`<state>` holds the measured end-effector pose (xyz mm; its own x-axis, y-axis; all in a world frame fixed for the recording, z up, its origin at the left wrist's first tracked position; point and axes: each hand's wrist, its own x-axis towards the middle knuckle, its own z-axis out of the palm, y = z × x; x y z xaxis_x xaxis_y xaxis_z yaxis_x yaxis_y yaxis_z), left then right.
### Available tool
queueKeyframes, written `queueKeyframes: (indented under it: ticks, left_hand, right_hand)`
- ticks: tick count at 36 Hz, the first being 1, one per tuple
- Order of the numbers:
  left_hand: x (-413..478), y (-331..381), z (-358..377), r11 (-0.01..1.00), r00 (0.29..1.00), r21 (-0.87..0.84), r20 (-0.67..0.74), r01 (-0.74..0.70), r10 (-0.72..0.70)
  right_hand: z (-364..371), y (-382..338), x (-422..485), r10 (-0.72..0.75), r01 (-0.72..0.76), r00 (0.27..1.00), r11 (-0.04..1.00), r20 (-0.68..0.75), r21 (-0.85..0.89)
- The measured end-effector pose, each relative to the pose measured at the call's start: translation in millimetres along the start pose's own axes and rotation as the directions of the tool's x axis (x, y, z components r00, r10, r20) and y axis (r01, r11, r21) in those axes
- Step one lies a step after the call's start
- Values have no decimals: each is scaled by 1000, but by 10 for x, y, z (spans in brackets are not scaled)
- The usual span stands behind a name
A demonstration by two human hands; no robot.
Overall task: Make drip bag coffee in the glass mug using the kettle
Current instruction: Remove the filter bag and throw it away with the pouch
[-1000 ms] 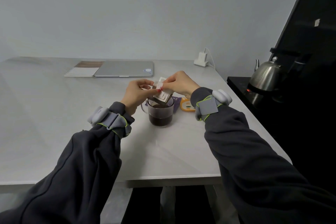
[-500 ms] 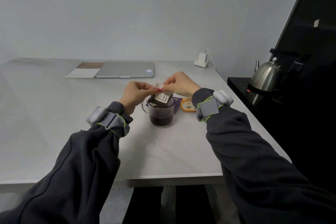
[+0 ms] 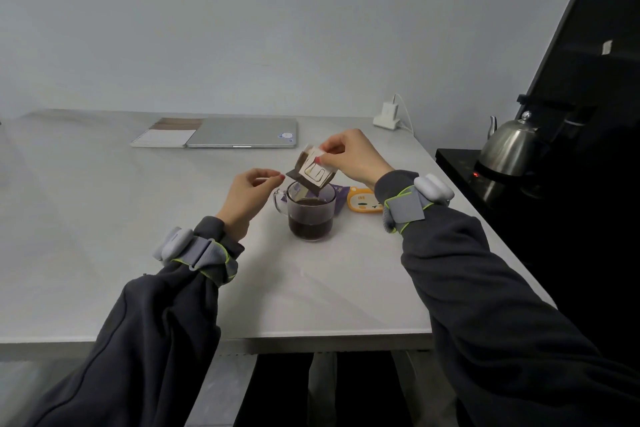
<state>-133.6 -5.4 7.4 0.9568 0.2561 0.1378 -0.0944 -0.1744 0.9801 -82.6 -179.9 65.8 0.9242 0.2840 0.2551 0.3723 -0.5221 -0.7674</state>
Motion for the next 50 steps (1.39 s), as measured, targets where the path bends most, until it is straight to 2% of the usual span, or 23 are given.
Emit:
queueKeyframes:
  ticks: [7,10,22,30,40,47,50]
  left_hand:
    - [-108,-177,-40,997,999,59,11,46,-47]
    - [-119,-158,-18,995,996,70,56,70,-74]
    - [-13,-218,88,978,989,198,125,59,-85]
    - [7,-224,77,979,985,192,148,62,-91]
    - [33,-259,65,984,982,161,163,69,-96]
    - [51,-263,36,983,976,162,183,85,-115]
    - [36,-255,11,985,973,147,200,88,-116]
  right_hand:
    - [-21,-74,-44,-46,47,998,999,-38,26]
    - [-31,-88,-66,-58,60,996,997,-61,38]
    - [-127,11,-128,-72,68,997,990,-30,-120]
    - [-141,0,-123,-132,134,991,967,20,-215]
    - [-143,-6,-107,-136,143,990,949,46,-280]
    - [-111,-118,-97,-169,164,986,970,-12,-177]
    - [-111,-92,-77,-138,142,990,965,32,-221]
